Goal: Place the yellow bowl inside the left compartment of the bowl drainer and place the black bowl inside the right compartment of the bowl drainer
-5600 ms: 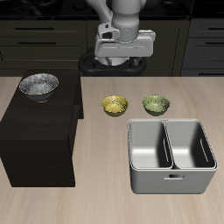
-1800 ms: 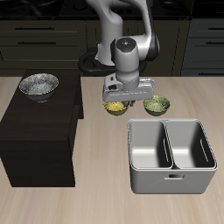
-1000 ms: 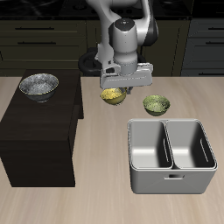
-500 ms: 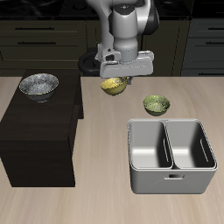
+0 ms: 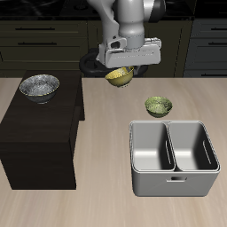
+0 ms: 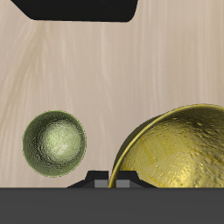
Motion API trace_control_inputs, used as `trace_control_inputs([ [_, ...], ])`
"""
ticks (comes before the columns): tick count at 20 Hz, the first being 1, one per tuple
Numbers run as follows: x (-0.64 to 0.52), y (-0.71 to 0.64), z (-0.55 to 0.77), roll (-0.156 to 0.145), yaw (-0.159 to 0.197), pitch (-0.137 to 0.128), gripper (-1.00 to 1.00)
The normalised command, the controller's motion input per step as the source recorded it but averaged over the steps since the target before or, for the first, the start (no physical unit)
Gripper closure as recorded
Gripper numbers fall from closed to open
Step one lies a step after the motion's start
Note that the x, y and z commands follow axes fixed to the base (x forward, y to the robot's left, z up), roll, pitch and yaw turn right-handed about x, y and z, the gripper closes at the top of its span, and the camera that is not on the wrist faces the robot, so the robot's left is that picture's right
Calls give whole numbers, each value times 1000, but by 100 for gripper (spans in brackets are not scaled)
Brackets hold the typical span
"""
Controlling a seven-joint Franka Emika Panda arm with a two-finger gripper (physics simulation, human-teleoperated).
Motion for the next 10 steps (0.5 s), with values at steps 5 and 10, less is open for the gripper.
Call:
trace_control_inputs([
  [5,63,98,469,0,-13,-37,100],
  [10,122,164,430,-9,3,-31,100],
])
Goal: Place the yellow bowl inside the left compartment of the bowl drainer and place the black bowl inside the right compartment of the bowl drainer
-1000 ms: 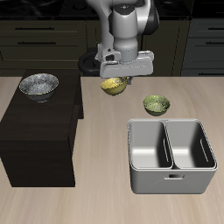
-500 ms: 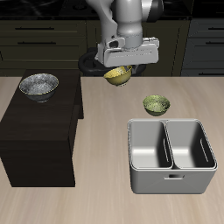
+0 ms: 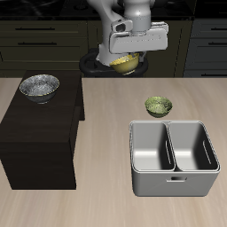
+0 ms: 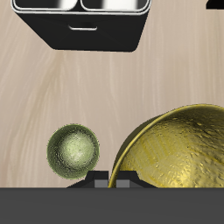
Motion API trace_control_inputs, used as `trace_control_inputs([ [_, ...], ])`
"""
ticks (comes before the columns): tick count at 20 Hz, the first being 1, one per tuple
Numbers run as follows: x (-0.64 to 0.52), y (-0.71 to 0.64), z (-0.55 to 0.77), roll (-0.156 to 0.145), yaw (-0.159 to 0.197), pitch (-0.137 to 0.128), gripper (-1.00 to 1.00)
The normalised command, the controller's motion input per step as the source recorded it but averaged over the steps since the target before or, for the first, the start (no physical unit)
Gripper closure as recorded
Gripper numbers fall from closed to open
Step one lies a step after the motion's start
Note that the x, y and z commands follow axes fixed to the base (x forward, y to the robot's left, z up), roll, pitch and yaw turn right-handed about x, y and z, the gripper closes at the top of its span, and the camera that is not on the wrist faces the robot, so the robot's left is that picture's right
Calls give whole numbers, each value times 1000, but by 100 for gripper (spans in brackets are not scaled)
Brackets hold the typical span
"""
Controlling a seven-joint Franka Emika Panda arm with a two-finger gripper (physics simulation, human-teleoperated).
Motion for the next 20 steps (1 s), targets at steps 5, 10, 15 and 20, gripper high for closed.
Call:
trace_control_inputs([
  [5,67,143,270,-3,6,-27,100],
  [10,167,183,253,-32,16,-12,100],
  [15,193,178,117,-16,13,13,100],
  [20,138,175,157,-7,17,-10,100],
])
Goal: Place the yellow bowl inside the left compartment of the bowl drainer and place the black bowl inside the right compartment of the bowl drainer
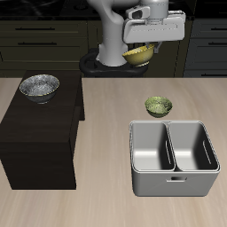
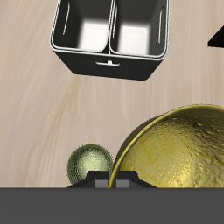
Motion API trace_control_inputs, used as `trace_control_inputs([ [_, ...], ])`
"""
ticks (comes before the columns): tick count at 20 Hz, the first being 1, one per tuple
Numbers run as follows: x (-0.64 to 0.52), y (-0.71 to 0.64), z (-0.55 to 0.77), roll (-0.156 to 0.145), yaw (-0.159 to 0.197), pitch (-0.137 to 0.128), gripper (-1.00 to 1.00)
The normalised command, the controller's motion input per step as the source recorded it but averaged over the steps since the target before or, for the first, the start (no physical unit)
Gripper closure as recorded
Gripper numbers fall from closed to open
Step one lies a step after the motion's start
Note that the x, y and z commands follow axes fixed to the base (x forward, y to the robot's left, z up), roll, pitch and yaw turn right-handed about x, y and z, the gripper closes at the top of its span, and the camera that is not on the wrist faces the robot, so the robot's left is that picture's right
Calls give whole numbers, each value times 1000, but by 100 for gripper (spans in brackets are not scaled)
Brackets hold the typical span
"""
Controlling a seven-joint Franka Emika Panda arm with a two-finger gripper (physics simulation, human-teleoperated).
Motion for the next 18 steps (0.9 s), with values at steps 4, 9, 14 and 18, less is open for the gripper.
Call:
trace_control_inputs([
  [4,297,203,156,-11,19,5,100],
  [9,261,98,100,-22,10,6,100],
  [14,361,155,116,-30,12,7,100],
  [18,304,235,109,-13,-6,17,100],
])
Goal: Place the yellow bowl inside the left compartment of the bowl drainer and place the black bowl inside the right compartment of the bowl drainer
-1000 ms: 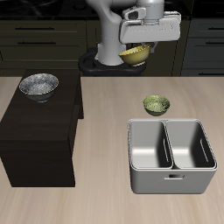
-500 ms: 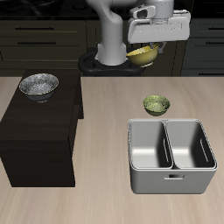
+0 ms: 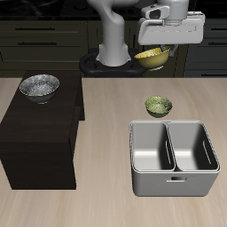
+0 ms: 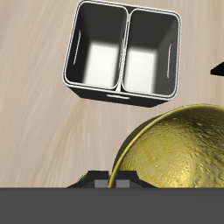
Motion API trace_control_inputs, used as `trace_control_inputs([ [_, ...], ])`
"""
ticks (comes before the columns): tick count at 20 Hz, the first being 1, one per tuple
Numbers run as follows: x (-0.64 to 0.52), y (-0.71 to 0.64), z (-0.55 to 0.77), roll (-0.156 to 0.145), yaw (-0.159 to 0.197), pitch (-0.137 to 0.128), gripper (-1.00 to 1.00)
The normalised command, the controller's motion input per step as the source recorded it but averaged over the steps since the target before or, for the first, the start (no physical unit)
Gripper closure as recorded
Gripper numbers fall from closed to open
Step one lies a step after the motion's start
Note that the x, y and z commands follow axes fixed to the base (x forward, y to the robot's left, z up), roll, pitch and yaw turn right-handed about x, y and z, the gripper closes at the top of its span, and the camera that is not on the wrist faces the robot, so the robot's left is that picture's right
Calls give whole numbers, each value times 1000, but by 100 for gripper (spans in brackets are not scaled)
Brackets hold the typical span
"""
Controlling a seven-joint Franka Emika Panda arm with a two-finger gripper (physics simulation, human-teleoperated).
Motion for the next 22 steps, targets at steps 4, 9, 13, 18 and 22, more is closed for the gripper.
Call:
trace_control_inputs([
  [4,167,252,75,0,6,5,100],
  [9,183,391,90,26,-14,12,100],
  [13,192,266,85,14,-5,7,100],
  [18,222,110,51,-16,-16,19,100],
  [22,292,198,85,-2,-22,30,100],
])
